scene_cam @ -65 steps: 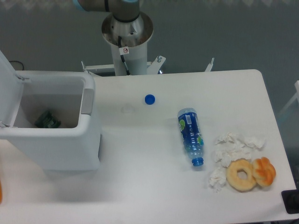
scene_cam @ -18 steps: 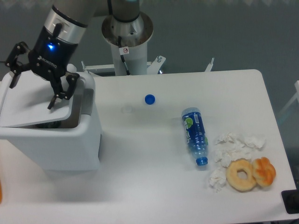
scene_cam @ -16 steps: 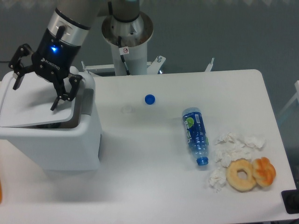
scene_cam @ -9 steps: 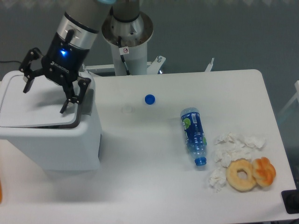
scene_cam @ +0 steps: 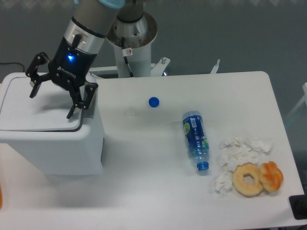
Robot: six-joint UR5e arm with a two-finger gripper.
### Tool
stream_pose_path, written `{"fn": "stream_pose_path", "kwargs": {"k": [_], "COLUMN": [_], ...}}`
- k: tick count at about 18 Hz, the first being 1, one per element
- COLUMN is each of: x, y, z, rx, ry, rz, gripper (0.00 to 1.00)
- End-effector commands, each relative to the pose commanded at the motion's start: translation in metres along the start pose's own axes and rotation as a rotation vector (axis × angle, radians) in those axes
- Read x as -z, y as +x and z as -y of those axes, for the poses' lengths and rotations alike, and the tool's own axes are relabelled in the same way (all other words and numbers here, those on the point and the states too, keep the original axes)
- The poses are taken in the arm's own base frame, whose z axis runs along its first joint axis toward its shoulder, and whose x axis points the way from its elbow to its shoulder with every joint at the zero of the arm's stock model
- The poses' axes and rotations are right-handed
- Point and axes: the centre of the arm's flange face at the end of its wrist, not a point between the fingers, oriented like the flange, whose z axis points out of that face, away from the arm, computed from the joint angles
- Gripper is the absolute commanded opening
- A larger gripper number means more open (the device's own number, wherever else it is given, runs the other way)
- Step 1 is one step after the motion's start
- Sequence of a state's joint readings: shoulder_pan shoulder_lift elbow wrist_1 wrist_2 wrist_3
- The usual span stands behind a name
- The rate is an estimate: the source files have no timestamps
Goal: Close the trash can
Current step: 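Press the gripper on the closed lid to seat it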
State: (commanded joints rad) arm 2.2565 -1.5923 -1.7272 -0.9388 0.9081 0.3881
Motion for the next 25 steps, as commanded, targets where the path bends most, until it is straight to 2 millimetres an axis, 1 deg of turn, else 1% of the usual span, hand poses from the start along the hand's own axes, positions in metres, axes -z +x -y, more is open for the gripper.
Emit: {"fn": "stream_pose_path", "kwargs": {"k": [4,19,25], "x": [-0.0051,-0.007,-0.0054], "y": [-0.0007,0.0015,-0.0006], "z": [-0.0064,-0.0072,-0.0067], "rx": [-0.033,-0.033,-0.016], "ry": [-0.012,-0.016,-0.012], "rz": [-0.006,-0.011,-0.017], "gripper": [1.0,1.0,1.0]}}
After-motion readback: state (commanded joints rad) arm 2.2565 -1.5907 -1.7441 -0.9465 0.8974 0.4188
